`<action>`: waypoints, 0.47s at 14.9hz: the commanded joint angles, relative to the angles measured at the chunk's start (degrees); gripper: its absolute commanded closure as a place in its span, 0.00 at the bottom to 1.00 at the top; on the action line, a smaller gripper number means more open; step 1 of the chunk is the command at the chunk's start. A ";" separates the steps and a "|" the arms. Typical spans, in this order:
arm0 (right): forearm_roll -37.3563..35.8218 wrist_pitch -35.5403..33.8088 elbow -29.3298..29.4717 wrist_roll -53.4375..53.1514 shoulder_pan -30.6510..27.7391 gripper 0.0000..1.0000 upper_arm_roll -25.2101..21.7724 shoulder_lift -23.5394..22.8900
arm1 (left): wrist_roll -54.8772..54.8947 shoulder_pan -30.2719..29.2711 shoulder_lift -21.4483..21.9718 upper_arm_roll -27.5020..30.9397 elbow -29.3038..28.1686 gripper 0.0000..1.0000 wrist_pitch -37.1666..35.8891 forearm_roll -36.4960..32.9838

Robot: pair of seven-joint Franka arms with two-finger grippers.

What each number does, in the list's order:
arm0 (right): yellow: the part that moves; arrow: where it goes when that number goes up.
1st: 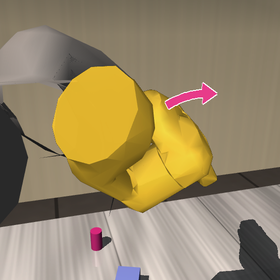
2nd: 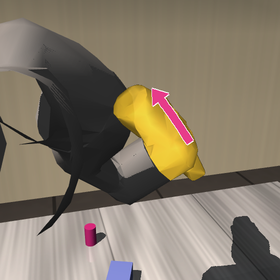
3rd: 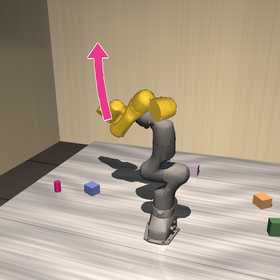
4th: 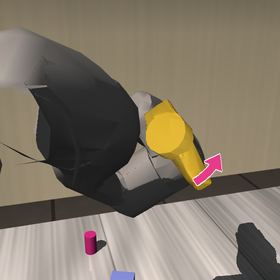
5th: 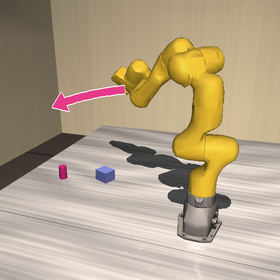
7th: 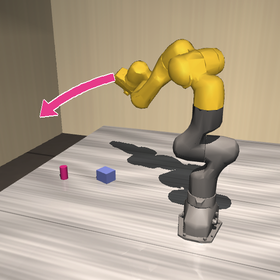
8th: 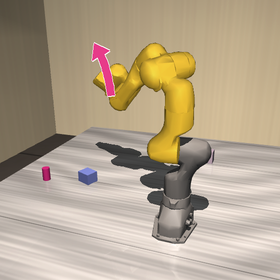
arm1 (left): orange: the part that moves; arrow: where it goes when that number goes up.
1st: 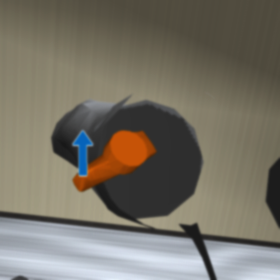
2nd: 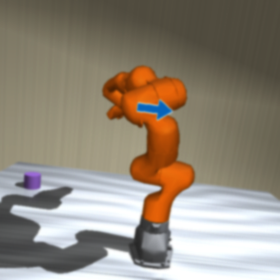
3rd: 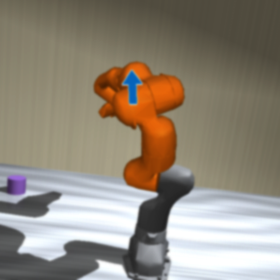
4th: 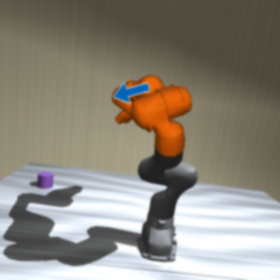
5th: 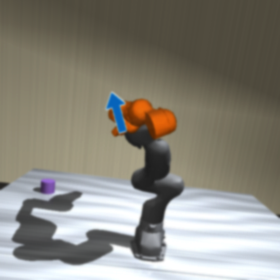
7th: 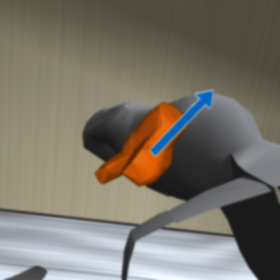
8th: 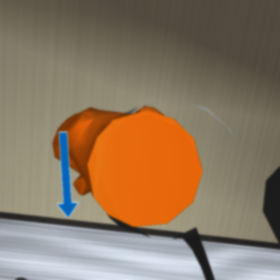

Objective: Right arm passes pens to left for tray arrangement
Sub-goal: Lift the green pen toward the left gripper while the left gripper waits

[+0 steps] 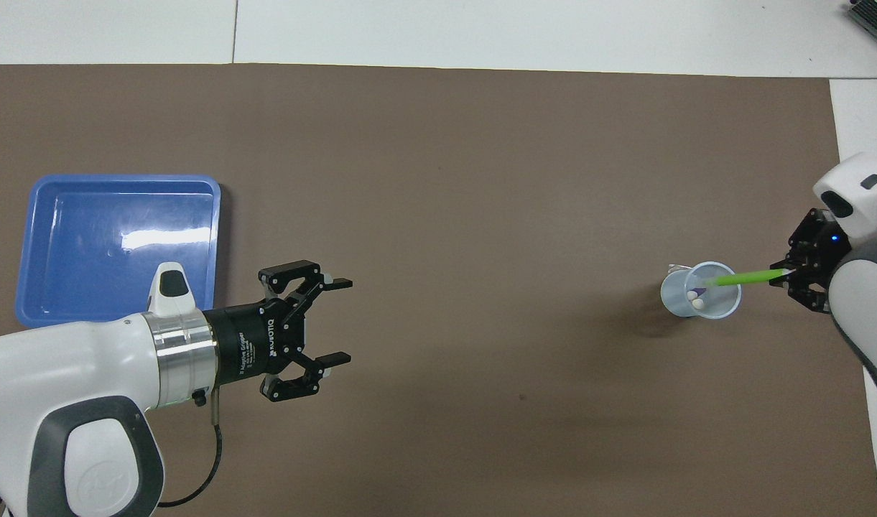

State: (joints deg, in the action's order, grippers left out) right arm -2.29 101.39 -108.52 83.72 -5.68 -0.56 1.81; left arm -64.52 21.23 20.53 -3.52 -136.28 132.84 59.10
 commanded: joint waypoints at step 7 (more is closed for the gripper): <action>7.55 -6.64 3.75 -20.84 1.11 1.00 5.64 3.64 | -1.13 -0.57 -1.10 0.00 2.68 0.00 0.93 1.28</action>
State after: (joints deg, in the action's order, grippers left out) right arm 3.56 95.47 -105.08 69.85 -5.14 2.72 5.56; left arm -65.14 21.14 20.36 -3.35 -135.12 133.52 59.64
